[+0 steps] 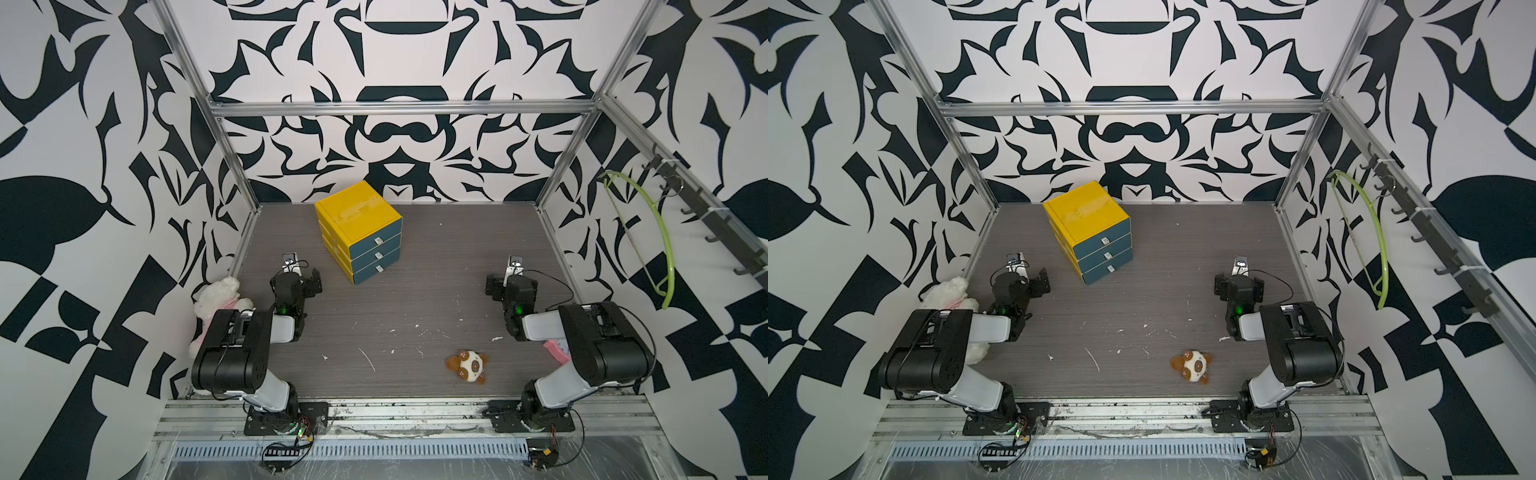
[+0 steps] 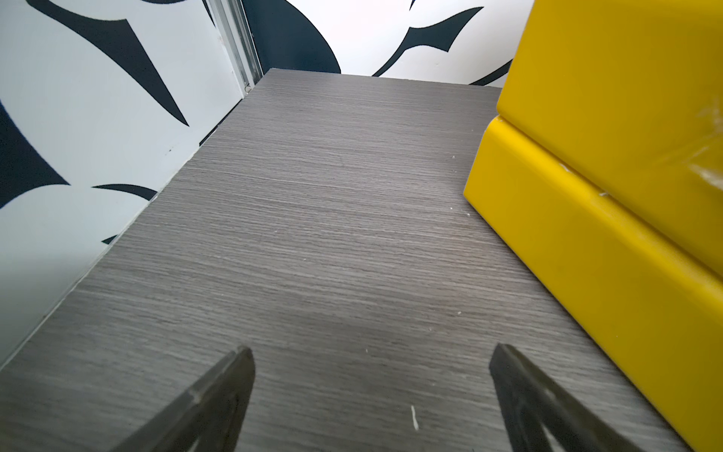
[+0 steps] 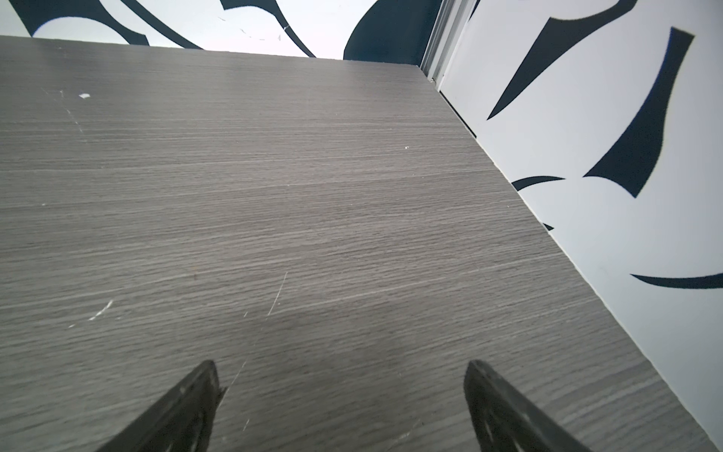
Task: Place the fruit knives into the drawer by color
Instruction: Reset both arms
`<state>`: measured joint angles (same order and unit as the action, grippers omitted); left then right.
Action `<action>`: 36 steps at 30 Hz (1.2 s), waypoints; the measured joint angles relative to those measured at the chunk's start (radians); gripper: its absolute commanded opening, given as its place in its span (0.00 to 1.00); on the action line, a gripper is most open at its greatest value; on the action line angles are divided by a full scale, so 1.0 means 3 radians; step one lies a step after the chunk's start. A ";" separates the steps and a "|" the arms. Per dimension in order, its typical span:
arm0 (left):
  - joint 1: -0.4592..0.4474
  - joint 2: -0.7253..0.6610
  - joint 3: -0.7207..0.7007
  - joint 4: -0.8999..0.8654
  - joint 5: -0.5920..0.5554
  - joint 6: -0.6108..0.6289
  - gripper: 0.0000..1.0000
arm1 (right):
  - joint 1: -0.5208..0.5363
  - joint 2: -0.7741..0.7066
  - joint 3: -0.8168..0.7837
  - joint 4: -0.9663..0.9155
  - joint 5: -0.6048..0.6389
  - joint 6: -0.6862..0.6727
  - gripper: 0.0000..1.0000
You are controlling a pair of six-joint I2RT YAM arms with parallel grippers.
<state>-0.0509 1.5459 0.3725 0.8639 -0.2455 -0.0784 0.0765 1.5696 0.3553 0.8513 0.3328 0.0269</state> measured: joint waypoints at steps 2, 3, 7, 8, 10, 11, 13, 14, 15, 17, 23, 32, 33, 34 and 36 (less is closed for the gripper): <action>0.0000 0.0000 0.0000 0.0001 0.0000 0.0000 0.99 | 0.0006 0.0000 0.0000 0.0000 0.0000 0.0000 1.00; 0.0000 0.0000 0.0000 0.0000 0.0000 0.0000 0.99 | 0.0011 0.0000 0.0000 0.0000 0.0000 0.0000 1.00; 0.0000 0.0000 0.0000 0.0004 0.0000 0.0000 0.99 | 0.0013 0.0000 0.0000 0.0000 0.0000 -0.0001 1.00; 0.0000 0.0000 0.0000 0.0009 -0.0001 0.0000 0.99 | 0.0013 0.0000 0.0000 0.0000 0.0000 -0.0001 1.00; -0.0004 0.0000 0.0000 0.0017 -0.0001 0.0000 0.99 | 0.0013 0.0000 0.0000 0.0000 0.0000 -0.0001 1.00; -0.0004 0.0000 0.0000 0.0020 -0.0001 0.0000 0.99 | 0.0013 0.0000 0.0000 0.0000 0.0000 -0.0001 1.00; -0.0006 0.0000 0.0000 0.0023 -0.0001 0.0000 0.99 | 0.0013 0.0000 0.0000 0.0000 0.0000 -0.0001 1.00; -0.0006 0.0000 0.0000 0.0023 -0.0001 0.0000 0.99 | 0.0013 0.0000 0.0000 0.0000 0.0000 -0.0001 1.00; -0.0006 0.0000 0.0000 0.0023 -0.0001 0.0000 0.99 | 0.0013 0.0000 0.0000 0.0000 0.0000 -0.0001 1.00; -0.0006 0.0000 0.0000 0.0023 -0.0001 0.0000 0.99 | 0.0013 0.0000 0.0000 0.0000 0.0000 -0.0001 1.00; -0.0006 0.0000 0.0000 0.0023 -0.0001 0.0000 0.99 | 0.0013 0.0000 0.0000 0.0000 0.0000 -0.0001 1.00; -0.0006 0.0000 0.0000 0.0023 -0.0001 0.0000 0.99 | 0.0034 -0.0544 0.0111 -0.0685 -0.0001 0.0001 1.00; -0.0006 0.0000 0.0000 0.0023 -0.0003 0.0000 0.99 | 0.0034 -0.0703 0.0165 -0.0758 -0.0015 0.0001 1.00; -0.0006 0.0000 0.0000 0.0023 -0.0003 0.0000 0.99 | 0.0034 -0.0821 0.0224 -0.0777 -0.0033 0.0000 1.00; -0.0006 0.0000 0.0000 0.0023 -0.0003 0.0000 0.99 | 0.0034 -0.0894 0.0337 -0.0778 -0.0042 -0.0001 1.00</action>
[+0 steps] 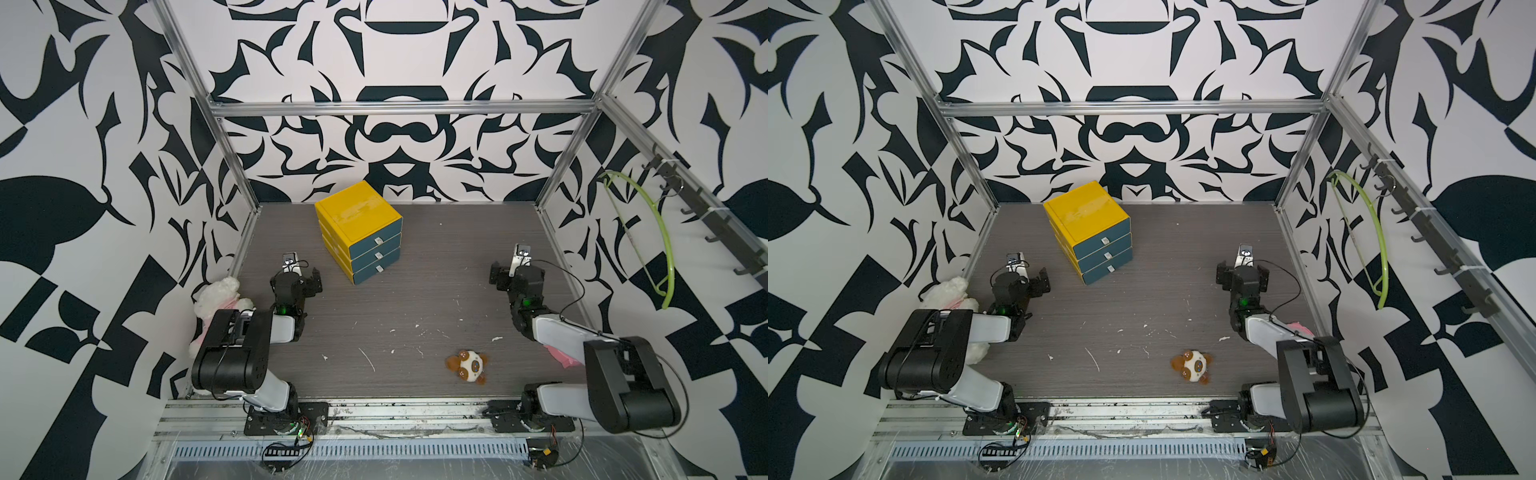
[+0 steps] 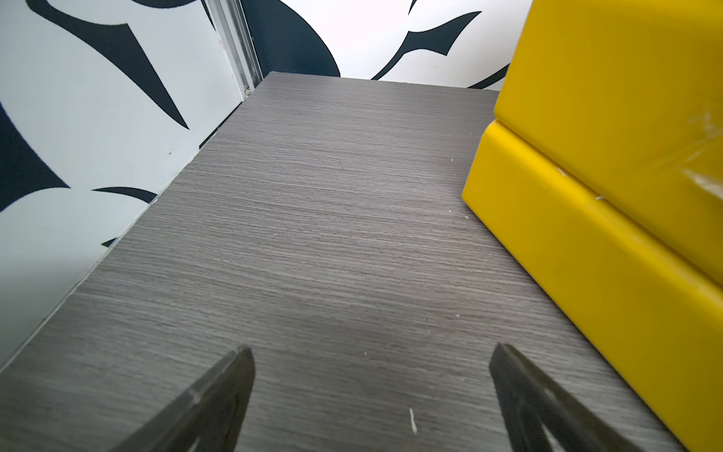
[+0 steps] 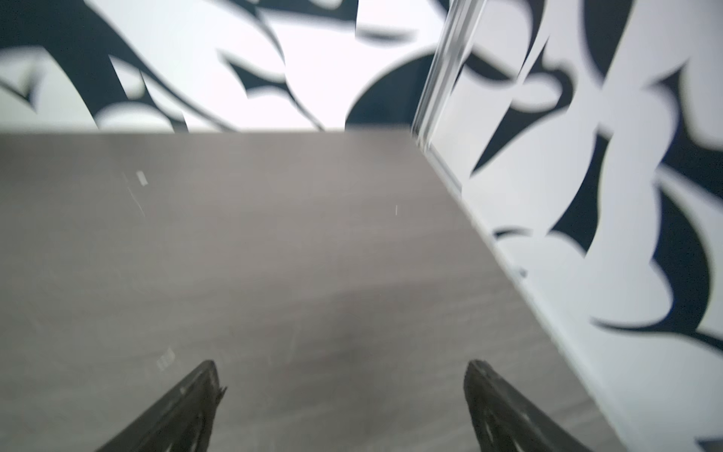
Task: Place the fruit knives into the drawer by color
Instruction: Reset both arms
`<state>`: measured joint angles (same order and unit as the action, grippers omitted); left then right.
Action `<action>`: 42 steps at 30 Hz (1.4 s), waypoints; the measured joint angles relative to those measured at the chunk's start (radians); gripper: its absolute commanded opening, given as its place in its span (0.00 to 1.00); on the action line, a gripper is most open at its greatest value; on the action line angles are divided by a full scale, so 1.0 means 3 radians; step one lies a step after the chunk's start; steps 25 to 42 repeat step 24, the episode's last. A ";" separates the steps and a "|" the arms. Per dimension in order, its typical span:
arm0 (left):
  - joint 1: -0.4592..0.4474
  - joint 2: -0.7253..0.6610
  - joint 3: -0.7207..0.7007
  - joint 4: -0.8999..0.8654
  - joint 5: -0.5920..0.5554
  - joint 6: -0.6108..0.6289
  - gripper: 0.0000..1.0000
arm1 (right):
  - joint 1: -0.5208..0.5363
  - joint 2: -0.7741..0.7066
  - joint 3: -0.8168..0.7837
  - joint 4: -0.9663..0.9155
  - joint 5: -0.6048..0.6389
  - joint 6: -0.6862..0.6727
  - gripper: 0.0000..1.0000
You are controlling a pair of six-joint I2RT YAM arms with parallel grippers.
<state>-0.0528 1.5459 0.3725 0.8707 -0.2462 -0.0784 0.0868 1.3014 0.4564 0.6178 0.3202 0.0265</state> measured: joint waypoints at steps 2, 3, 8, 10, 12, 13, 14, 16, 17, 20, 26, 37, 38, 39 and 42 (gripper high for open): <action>0.0000 0.0000 0.0000 0.0000 0.0000 0.0000 0.99 | 0.0000 0.0088 0.0083 -0.0004 0.0004 0.0000 1.00; 0.0000 0.0000 0.0000 0.0000 0.0000 0.0000 0.99 | 0.0000 0.0183 0.0083 0.0038 0.0005 0.0000 1.00; 0.0000 0.0000 0.0000 0.0000 0.0000 0.0000 0.99 | 0.0022 0.0866 -0.0294 0.0546 0.0001 -0.0028 1.00; 0.0000 0.0000 0.0000 0.0000 0.0000 0.0000 0.99 | 0.0022 0.0973 -0.0388 0.0511 -0.0022 -0.0034 1.00; 0.0000 0.0000 0.0000 0.0000 0.0000 0.0000 0.99 | 0.0022 0.0963 -0.0397 0.0548 -0.0036 -0.0038 1.00; 0.0000 0.0000 0.0000 0.0000 0.0000 0.0000 0.99 | 0.0022 0.0947 -0.0394 0.0596 -0.0037 -0.0039 1.00; 0.0000 0.0000 0.0000 0.0000 0.0000 0.0000 0.99 | 0.0022 0.0931 -0.0390 0.0637 -0.0039 -0.0039 1.00; 0.0000 0.0000 0.0000 0.0000 0.0001 0.0000 0.99 | 0.0022 0.0909 -0.0385 0.0707 -0.0042 -0.0039 1.00; 0.0000 0.0000 0.0000 0.0000 0.0001 0.0001 0.99 | 0.0022 0.0907 -0.0384 0.0732 -0.0045 -0.0039 1.00; 0.0000 0.0000 0.0000 0.0001 0.0000 0.0000 0.99 | 0.0022 0.0907 -0.0384 0.0753 -0.0045 -0.0039 1.00; 0.0000 0.0000 0.0000 0.0000 0.0001 0.0001 0.99 | 0.0022 0.0907 -0.0384 0.0754 -0.0046 -0.0039 1.00; 0.0000 0.0000 0.0000 0.0000 0.0001 0.0001 0.99 | 0.0022 0.0907 -0.0384 0.0754 -0.0046 -0.0039 1.00; 0.0000 0.0000 0.0000 0.0000 0.0001 0.0001 0.99 | 0.0022 0.0907 -0.0384 0.0754 -0.0046 -0.0039 1.00; 0.0000 0.0000 0.0000 0.0000 0.0001 0.0001 0.99 | 0.0022 0.0907 -0.0384 0.0754 -0.0046 -0.0039 1.00; 0.0000 0.0000 0.0000 0.0000 0.0001 0.0001 0.99 | 0.0022 0.0907 -0.0384 0.0754 -0.0046 -0.0039 1.00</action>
